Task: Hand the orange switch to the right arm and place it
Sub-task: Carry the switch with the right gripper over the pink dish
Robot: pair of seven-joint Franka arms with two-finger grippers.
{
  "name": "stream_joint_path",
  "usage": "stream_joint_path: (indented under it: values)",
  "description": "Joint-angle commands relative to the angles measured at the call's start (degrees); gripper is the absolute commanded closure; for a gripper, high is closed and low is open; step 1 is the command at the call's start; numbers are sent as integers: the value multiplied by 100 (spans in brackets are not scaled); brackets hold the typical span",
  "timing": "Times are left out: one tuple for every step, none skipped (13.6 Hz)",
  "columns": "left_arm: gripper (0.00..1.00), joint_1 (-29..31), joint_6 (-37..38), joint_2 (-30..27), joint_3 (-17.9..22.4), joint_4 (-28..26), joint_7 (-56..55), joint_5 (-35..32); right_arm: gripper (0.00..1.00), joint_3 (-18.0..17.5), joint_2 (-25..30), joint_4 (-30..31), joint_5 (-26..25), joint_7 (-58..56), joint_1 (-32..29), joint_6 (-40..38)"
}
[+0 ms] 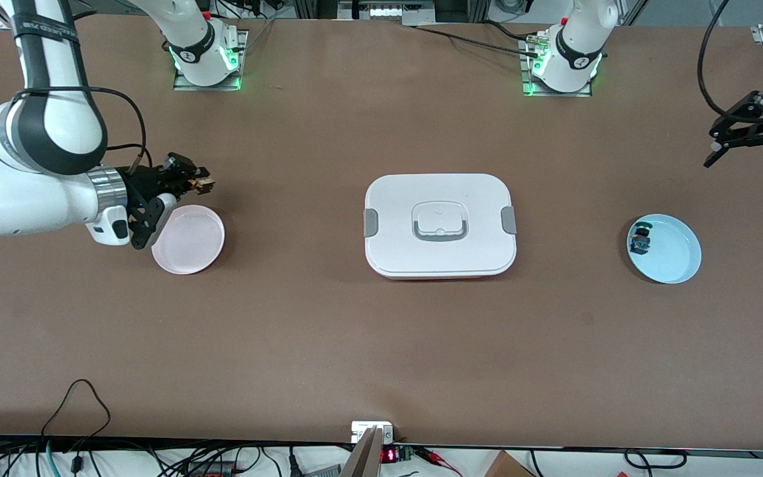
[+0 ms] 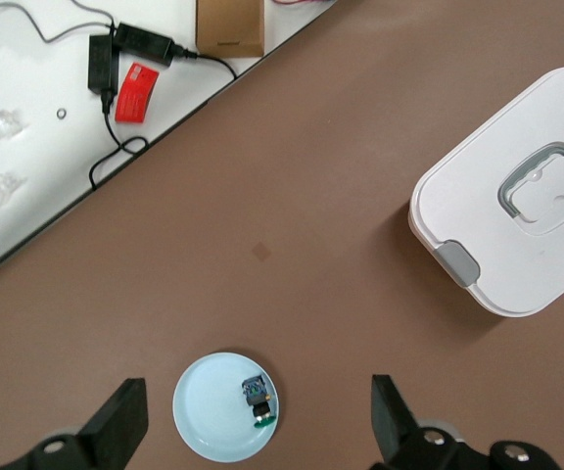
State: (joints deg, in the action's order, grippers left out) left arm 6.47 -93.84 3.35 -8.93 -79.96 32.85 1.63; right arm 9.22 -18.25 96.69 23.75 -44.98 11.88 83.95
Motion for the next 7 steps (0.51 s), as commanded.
stream_joint_path:
  values:
    - [0, -93, -73, -282, 128, -458, -585, -163, 98, -34, 172, 104, -1009, -554, -1, 383]
    - [0, -93, -90, -282, 128, -502, -996, -163, 98, -43, 233, 165, -1439, -782, 8, 594]
    - [0, -93, -99, -274, 128, -511, -1574, -163, 98, -43, 295, 235, -1757, -1019, 16, 822]
    - [0, -102, -99, -282, 119, -598, -2059, -172, 98, -43, 357, 358, -1986, -1265, 8, 1077]
    - [0, -163, -99, -291, 111, -678, -2438, -164, 98, -43, 366, 481, -2171, -1563, -10, 1401]
    - [0, -181, -99, -335, 111, -818, -2894, -163, 98, -43, 366, 612, -2312, -1897, -19, 1735]
    - [0, -181, -99, -396, 111, -993, -3351, -155, 98, -34, 366, 796, -2366, -2144, -27, 2052]
